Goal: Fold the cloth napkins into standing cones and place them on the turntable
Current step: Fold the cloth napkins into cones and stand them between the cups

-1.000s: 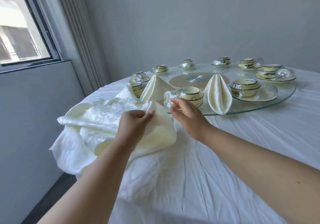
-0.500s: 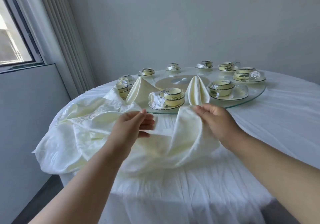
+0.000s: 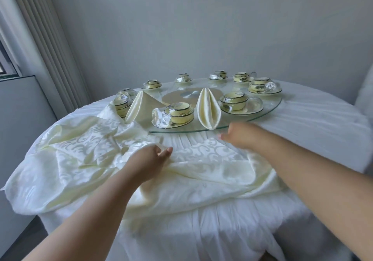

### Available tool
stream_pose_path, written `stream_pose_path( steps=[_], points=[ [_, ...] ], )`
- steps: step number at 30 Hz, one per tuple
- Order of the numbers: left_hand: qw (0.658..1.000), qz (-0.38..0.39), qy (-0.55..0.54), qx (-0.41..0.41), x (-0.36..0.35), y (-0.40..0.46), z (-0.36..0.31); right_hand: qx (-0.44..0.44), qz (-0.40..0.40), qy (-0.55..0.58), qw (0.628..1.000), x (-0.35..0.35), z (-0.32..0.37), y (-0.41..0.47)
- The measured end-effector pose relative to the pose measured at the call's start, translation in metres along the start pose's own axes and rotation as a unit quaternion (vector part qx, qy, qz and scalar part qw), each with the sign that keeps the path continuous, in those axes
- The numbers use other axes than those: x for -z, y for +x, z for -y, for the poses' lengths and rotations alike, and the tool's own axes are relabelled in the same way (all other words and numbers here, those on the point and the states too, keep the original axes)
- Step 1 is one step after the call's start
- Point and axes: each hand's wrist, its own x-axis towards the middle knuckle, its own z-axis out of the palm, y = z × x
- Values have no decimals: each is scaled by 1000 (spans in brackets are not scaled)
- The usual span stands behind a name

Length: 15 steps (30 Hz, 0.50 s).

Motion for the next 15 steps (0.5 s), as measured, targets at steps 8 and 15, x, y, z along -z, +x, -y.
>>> stream_pose_path(
  steps=[8, 15],
  points=[
    [982, -107, -107, -111, 22, -26, 11, -38, 78, -23, 996, -29, -23, 18],
    [952, 117, -205, -194, 43, -55, 28, -221, -163, -17, 961, 19, -68, 22]
  ],
)
